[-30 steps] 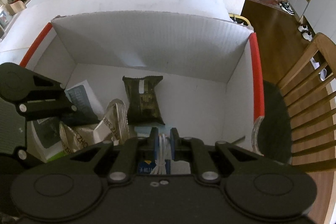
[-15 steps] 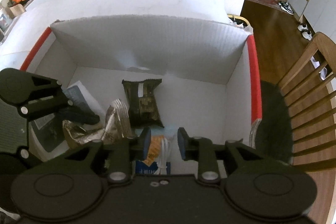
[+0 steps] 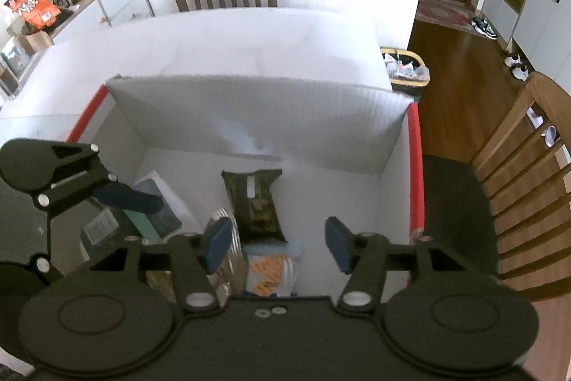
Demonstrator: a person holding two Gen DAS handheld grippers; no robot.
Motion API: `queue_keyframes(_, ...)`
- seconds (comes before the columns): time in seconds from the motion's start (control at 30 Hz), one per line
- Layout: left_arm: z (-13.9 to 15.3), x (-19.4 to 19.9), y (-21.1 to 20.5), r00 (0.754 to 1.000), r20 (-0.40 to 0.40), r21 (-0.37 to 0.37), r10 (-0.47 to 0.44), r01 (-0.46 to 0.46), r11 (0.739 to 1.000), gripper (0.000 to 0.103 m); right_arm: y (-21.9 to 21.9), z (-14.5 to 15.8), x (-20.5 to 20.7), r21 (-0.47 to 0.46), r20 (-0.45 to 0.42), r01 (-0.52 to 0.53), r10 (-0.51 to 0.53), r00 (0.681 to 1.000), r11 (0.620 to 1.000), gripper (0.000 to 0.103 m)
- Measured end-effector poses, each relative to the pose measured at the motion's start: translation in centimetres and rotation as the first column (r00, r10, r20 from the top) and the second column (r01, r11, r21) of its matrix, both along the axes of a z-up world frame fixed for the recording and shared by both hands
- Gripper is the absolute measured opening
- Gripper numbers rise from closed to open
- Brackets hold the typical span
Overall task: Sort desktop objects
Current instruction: 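Lower into the box and open the left gripper while the right releases the cable, then withdraw both grippers from the red box back toward the snack plate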
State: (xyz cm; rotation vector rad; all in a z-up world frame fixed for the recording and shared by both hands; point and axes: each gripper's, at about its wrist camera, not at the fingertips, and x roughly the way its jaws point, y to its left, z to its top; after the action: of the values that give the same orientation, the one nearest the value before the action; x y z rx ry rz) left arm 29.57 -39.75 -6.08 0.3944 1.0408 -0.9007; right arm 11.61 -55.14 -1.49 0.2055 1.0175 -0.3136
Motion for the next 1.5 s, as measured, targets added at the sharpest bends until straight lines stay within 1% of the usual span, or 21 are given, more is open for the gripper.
queue_keyframes(0.07,0.2,-0.2,0.2,1.000,-0.004,-0.021,0.002,-0.002,1.000,0.093,0.1,0.6,-0.1,0.002,0.018,0.001,-0.001,1.000,1.000,0.067)
queue_keyframes(0.1,0.3,-0.3,0.1,1.000,-0.003,-0.029,0.001,-0.002,1.000,0.098,0.1,0.8,-0.2,0.002,0.022,0.001,-0.001,1.000,1.000,0.068)
queue_keyframes(0.13,0.4,-0.4,0.1,1.000,0.000,-0.036,0.002,-0.002,0.999,0.100,0.1,0.9,-0.2,0.002,0.027,0.000,0.000,1.000,1.000,0.070)
queue_keyframes(0.3,0.9,-0.9,0.4,1.000,-0.008,-0.066,0.014,-0.014,0.998,0.103,0.1,1.6,-0.7,0.013,0.049,0.006,-0.006,0.999,1.000,0.079)
queue_keyframes(0.33,0.9,-1.0,0.4,1.000,-0.012,-0.072,0.018,-0.019,0.997,0.103,0.3,1.6,-0.8,0.014,0.055,0.008,-0.009,0.998,1.000,0.081)
queue_keyframes(0.47,1.4,-1.5,1.1,1.000,-0.023,-0.097,0.021,-0.023,0.995,0.103,0.3,2.0,-1.4,0.015,0.068,0.015,-0.016,0.998,1.000,0.085)
queue_keyframes(0.77,2.6,-2.5,2.1,0.999,0.000,-0.145,0.050,-0.049,0.988,0.103,1.1,3.0,-2.5,0.009,0.098,0.034,-0.034,0.995,0.999,0.085)
queue_keyframes(0.97,3.5,-3.6,3.0,0.997,0.043,-0.156,0.056,-0.049,0.987,0.103,1.8,3.9,-3.1,0.005,0.123,0.038,-0.039,0.992,0.999,0.086)
queue_keyframes(1.2,4.7,-5.0,4.3,0.992,0.070,-0.200,0.104,-0.088,0.976,0.103,2.7,4.7,-4.3,0.010,0.154,0.043,-0.044,0.987,0.999,0.088)
queue_keyframes(1.3,4.8,-5.6,5.1,0.989,0.074,-0.210,0.131,-0.113,0.971,0.103,3.1,4.9,-4.9,0.017,0.167,0.038,-0.040,0.985,0.999,0.091)
queue_keyframes(1.43,4.9,-5.8,6.0,0.984,0.077,-0.217,0.160,-0.140,0.966,0.103,3.7,5.0,-5.4,0.016,0.188,0.035,-0.038,0.981,0.999,0.102)
queue_keyframes(1.5,4.9,-6.1,6.4,0.982,0.073,-0.222,0.175,-0.155,0.963,0.103,4.0,5.2,-5.7,0.014,0.204,0.039,-0.041,0.978,0.999,0.103)
